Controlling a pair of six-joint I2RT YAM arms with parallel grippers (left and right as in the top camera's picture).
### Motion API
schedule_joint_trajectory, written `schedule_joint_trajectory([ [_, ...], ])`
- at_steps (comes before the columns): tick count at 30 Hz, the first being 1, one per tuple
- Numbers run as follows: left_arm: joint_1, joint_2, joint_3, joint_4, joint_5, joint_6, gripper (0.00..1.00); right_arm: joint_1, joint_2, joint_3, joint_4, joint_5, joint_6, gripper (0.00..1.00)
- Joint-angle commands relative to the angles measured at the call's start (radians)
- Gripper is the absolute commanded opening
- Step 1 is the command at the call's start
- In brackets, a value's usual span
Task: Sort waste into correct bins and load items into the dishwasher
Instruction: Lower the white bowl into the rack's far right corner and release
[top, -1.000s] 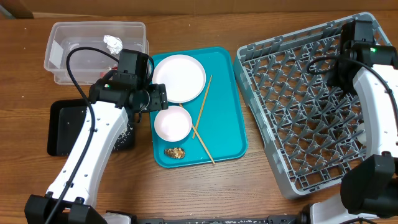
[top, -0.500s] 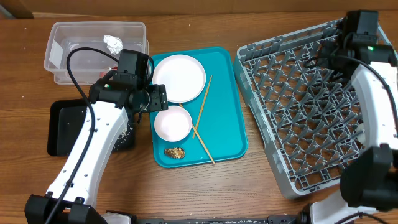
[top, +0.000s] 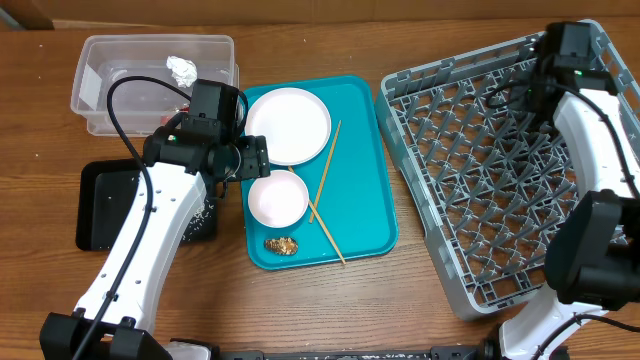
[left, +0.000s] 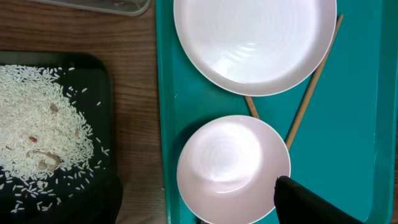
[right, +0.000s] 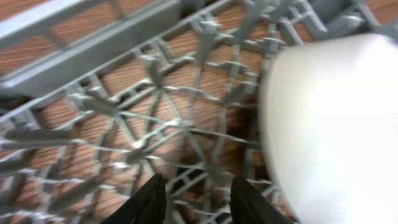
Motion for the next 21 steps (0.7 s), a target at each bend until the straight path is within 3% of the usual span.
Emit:
schedule_joint_trajectory([
  [1,0.004,-0.014,0.02,0.001,-0.013,0.016,0.8,-0.069,0.005,0.011,-0.013,0.044,0.028,0.36],
  [4,0.004,-0.014,0.02,0.001,-0.013,0.016,0.8,-0.121,0.005,0.011,-0.034,0.045,0.071,0.34],
  [12,0.004,-0.014,0.02,0.001,-0.013,0.016,0.8,-0.175,-0.014,0.012,-0.09,0.127,0.123,0.18],
  [16,0.004,-0.014,0.02,0.001,-0.013,0.016,0.8,-0.174,-0.058,0.013,-0.082,0.269,0.288,0.18],
  [19,0.004,-0.014,0.02,0.001,-0.013,0.016,0.8,-0.17,-0.082,0.013,-0.063,0.177,0.279,0.18],
  [21,0.004,-0.014,0.02,0.001,-0.013,0.016,0.8,-0.164,-0.085,0.013,-0.057,-0.023,0.167,0.18],
])
